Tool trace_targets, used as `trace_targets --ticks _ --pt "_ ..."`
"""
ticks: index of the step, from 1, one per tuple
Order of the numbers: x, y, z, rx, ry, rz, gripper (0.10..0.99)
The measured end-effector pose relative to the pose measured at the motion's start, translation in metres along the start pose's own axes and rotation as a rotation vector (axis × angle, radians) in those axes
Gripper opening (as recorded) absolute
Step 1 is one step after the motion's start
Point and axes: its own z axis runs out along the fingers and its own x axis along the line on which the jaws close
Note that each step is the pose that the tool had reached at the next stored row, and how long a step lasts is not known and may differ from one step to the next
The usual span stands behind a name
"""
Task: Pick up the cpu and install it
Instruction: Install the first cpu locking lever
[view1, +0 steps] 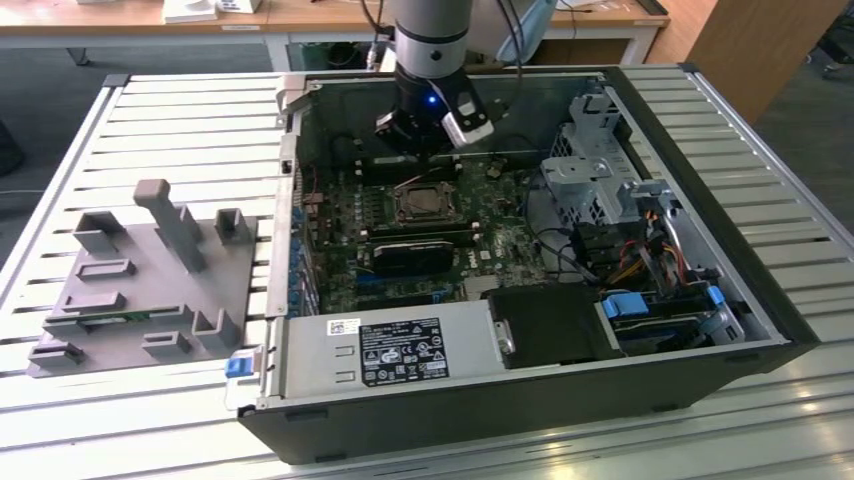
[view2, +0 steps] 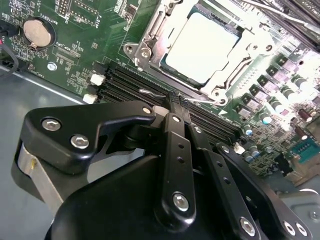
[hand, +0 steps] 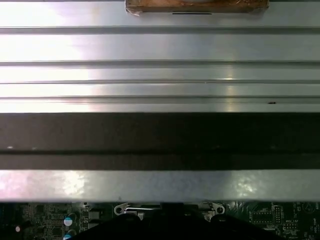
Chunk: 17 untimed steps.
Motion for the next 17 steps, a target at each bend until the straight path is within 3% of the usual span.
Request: trace_targets --ticks 17 --pt "-0.0113 0.0000 0.0106 0.000 -0.0009 0.009 0.106"
